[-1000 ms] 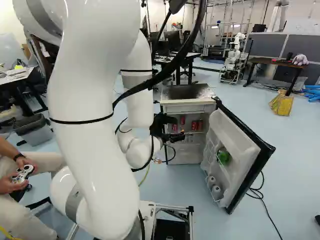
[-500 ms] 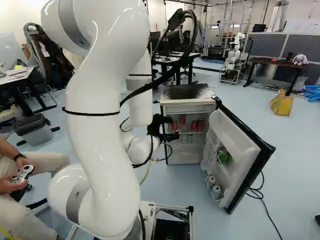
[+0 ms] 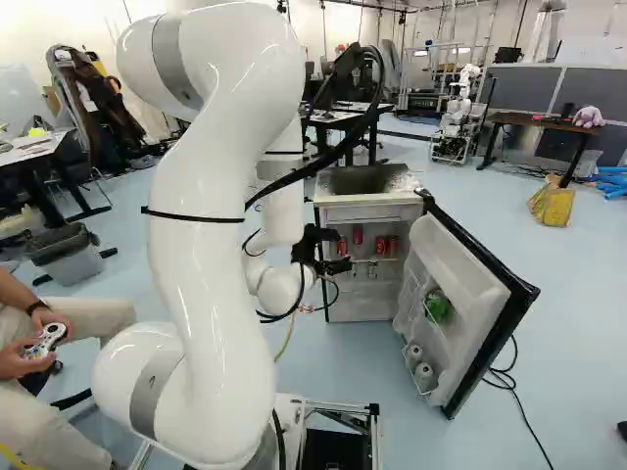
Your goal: Grab a drink from the fridge
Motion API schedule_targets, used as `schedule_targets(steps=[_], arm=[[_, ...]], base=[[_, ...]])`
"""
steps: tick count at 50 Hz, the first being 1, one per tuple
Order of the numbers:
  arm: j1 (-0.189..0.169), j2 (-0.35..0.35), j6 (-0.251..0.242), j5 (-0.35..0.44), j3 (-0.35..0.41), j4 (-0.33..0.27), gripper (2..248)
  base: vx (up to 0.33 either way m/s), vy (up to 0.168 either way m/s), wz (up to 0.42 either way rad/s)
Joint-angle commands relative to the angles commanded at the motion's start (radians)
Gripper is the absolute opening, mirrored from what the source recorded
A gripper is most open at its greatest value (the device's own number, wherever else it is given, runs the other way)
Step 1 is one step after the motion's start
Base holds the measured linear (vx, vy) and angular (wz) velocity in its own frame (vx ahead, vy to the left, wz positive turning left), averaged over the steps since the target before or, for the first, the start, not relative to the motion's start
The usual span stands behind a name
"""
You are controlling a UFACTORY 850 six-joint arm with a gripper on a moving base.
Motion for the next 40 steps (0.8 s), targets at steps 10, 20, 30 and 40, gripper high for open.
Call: schedule_targets(steps=[10,20,30,40], arm=[[-0.007,-0.004,0.000,0.000,-0.006,0.000,247],[-0.021,-0.007,0.000,0.000,-0.011,-0.003,247],[-0.043,-0.011,0.000,0.000,-0.018,-0.013,247],[-0.067,-0.016,0.000,0.000,-0.026,-0.024,247]], base=[[0.000,0.000,0.000],[0.000,0.000,0.000],[0.000,0.000,0.000],[0.000,0.000,0.000]])
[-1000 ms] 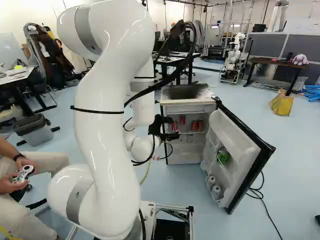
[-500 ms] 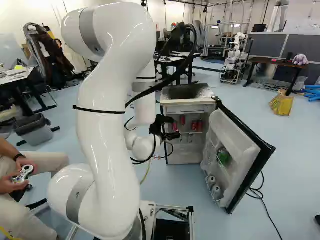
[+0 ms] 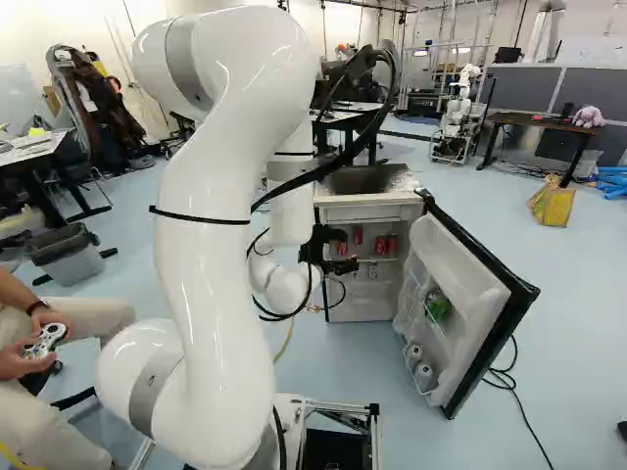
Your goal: Grab a drink from the fridge
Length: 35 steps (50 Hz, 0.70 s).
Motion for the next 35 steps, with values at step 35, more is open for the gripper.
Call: schedule_targets(steps=[35], arm=[[-0.086,-0.020,0.000,0.000,-0.033,-0.073,247]], base=[[0.000,0.000,0.000]])
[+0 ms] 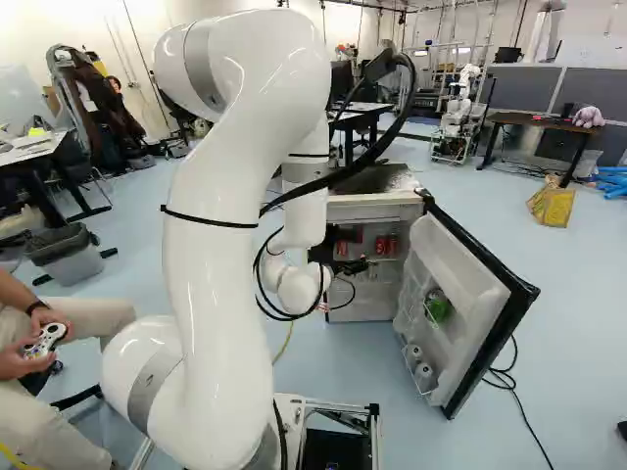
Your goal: Grab a drink from the fridge
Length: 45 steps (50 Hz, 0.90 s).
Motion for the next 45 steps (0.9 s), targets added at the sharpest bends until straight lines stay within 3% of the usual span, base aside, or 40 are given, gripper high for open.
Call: schedule_targets(steps=[45], arm=[[-0.105,-0.030,0.000,0.000,-0.048,-0.146,247]], base=[[0.000,0.000,0.000]])
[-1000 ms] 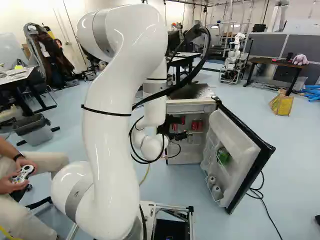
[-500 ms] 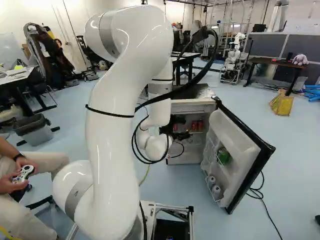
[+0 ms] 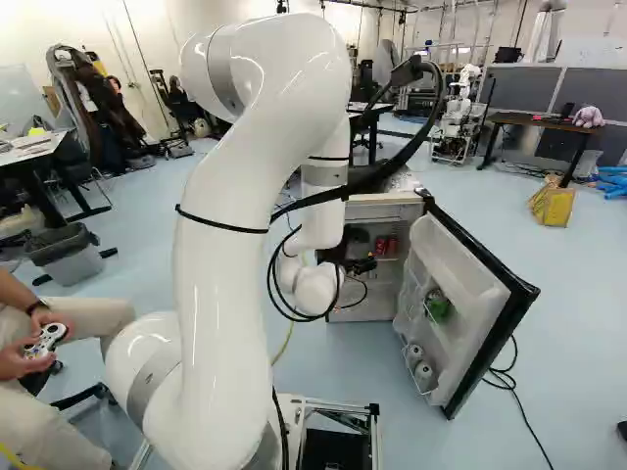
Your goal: Grab a drink from the fridge
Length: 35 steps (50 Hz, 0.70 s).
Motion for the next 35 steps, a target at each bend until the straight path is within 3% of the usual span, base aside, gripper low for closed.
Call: schedule_targets(steps=[35], arm=[[-0.076,-0.032,0.000,0.000,-0.045,-0.125,247]], base=[[0.000,0.000,0.000]])
